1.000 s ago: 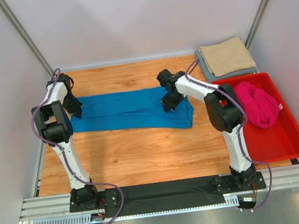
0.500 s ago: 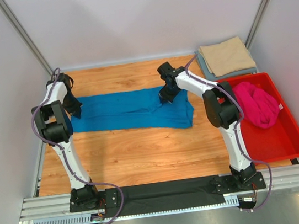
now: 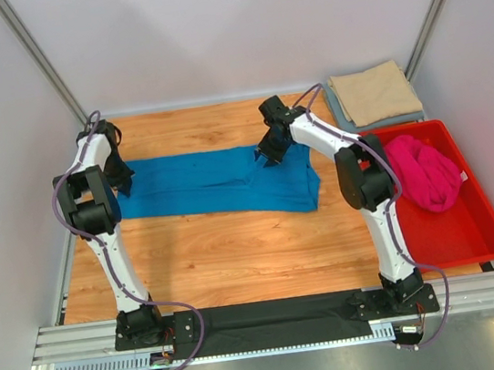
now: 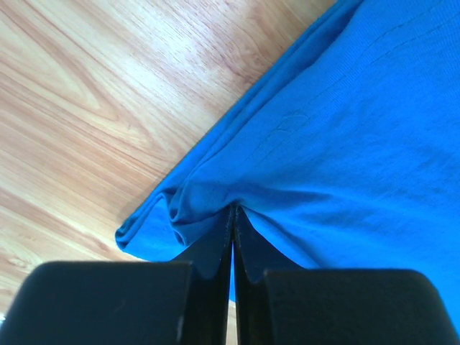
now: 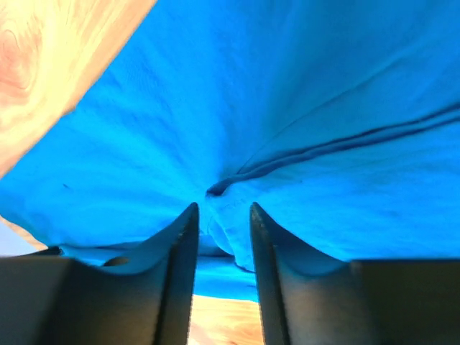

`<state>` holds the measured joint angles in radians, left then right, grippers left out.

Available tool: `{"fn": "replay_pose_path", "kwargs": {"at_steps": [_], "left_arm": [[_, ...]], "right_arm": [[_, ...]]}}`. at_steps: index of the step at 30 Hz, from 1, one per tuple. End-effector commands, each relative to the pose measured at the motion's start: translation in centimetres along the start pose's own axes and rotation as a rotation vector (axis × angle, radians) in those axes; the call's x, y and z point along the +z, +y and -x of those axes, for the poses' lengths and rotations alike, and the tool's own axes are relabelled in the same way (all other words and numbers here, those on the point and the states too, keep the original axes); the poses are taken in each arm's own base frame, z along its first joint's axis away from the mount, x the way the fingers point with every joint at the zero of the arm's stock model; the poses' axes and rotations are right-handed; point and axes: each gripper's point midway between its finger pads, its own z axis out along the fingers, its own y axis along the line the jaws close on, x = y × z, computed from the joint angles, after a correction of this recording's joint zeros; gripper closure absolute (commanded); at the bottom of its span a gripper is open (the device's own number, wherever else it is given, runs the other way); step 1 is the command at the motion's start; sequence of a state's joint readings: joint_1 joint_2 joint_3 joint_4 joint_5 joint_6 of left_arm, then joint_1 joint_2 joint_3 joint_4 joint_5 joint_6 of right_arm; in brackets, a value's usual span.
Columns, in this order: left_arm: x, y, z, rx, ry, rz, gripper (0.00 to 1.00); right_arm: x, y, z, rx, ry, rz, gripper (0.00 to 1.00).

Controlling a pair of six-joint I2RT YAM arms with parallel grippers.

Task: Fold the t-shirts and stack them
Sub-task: Fold the tshirt

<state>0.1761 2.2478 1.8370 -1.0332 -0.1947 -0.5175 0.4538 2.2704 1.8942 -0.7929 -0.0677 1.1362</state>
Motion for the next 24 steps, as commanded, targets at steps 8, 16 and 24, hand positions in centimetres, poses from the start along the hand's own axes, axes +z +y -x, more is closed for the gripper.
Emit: {"fn": "replay_pose_path", "kwargs": {"at_steps": [8,16,24], "left_arm": [[0.5,1.4,0.5,0.061,-0.003,0.093,0.92],[0.6,2.7,0.1,0.082,0.007,0.152,0.89],[-1.5,4.5,0.8,0.061,-0.024,0.198,0.63]], "right_arm": [[-5.0,-3.9,1.1,-0.071,-0.024,-0.010,0.71],[-3.0,-8.3,1.0,-0.221,-0.017,-0.129,0.73],[-0.7,-9.9,3.4,-0.373,0.006,-0.181,0.70]]}}
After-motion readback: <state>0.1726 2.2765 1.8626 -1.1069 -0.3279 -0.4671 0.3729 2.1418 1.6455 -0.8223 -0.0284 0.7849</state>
